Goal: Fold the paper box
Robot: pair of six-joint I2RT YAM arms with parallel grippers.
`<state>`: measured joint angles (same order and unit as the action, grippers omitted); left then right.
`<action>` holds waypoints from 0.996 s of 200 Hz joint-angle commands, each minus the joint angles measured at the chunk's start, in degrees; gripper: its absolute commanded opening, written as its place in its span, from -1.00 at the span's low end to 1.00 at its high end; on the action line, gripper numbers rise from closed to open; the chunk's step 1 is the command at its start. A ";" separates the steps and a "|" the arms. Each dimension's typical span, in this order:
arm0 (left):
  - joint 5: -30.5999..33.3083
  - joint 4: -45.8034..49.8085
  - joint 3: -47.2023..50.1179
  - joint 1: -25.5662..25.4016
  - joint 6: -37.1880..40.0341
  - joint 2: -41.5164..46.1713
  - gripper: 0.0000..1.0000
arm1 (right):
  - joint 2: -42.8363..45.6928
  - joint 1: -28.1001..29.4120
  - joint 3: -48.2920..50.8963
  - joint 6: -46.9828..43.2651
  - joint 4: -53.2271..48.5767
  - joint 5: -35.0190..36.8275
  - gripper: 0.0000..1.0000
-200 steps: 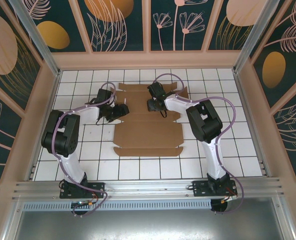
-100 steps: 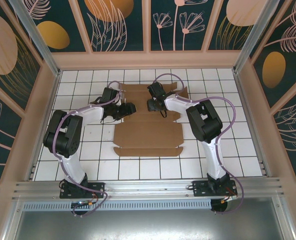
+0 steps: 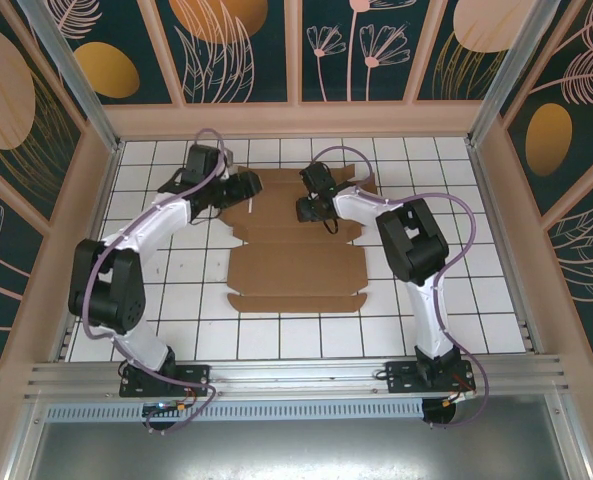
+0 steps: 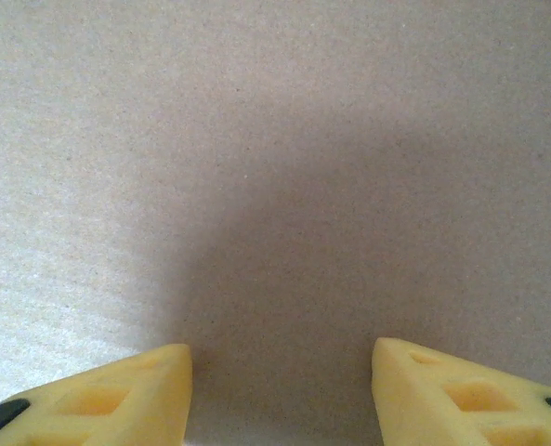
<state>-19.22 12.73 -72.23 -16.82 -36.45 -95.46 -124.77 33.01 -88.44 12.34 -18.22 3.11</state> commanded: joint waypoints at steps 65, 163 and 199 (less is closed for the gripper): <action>10.20 6.83 -12.79 2.36 5.61 -6.34 0.45 | 13.97 -9.14 2.77 -0.96 -7.89 -20.22 0.25; -9.21 -8.96 3.21 -8.02 -10.83 -13.30 -0.11 | 7.25 -15.93 -6.01 -6.16 -7.51 -23.23 0.22; -10.47 -17.53 12.53 -7.97 -18.09 -11.76 -0.41 | -0.92 -12.25 -12.01 -6.69 -10.12 -26.12 -0.17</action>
<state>-26.96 4.32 -63.83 -25.39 -47.64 -108.38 -119.77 17.78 -96.36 7.18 -24.58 -19.18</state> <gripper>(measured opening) 0.338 0.465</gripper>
